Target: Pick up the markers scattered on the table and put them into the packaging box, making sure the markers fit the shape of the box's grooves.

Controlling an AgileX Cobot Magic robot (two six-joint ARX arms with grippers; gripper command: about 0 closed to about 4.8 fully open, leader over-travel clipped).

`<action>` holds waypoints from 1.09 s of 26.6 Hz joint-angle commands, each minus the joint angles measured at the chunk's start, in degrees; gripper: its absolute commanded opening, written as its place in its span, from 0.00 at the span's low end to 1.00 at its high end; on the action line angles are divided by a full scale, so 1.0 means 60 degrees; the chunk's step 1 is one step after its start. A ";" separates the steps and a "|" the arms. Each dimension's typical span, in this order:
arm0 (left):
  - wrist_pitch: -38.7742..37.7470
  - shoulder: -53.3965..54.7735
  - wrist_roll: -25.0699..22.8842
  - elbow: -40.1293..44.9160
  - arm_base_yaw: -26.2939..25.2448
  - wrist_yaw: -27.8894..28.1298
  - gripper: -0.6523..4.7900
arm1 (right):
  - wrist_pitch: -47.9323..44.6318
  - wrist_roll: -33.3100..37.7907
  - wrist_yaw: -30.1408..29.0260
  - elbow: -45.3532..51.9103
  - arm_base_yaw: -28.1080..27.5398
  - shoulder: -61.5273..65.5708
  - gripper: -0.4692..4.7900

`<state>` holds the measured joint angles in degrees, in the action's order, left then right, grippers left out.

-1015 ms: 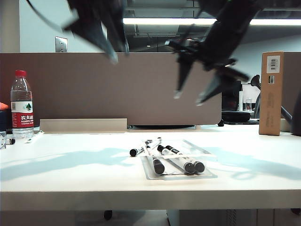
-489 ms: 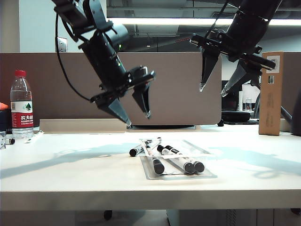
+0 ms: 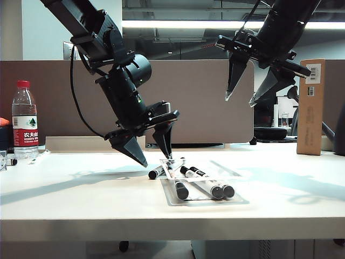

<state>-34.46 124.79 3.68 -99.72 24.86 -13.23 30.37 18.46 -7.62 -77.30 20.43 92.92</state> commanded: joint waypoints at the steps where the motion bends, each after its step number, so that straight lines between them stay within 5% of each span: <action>1: 0.0109 0.0120 -0.0040 -0.0025 0.0011 0.0342 0.74 | -0.0189 0.0015 -0.0029 -0.0025 0.0011 -0.0055 0.60; 6: 0.0146 0.0149 -0.0073 -0.0025 0.0011 0.0776 0.72 | -0.0193 0.0011 -0.0029 -0.0025 0.0011 -0.0055 0.60; 16: 0.0040 0.0401 -0.0215 -0.0029 0.0011 0.0692 0.44 | -0.0324 0.0011 -0.0029 -0.0029 0.0011 -0.0055 0.60; 26: -0.0597 0.0882 -0.0321 -0.0025 0.0011 0.0678 0.44 | -0.0321 -0.0106 0.0408 -0.0022 -0.0193 -0.0055 0.60; 29: -0.0929 0.1086 -0.0576 -0.0015 0.0011 0.0674 0.21 | -0.0219 -0.0215 0.0805 -0.0015 -0.0455 -0.0055 0.60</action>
<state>-33.19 128.60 0.95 -101.41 24.84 -9.74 29.36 17.82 -4.43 -77.30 18.11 92.90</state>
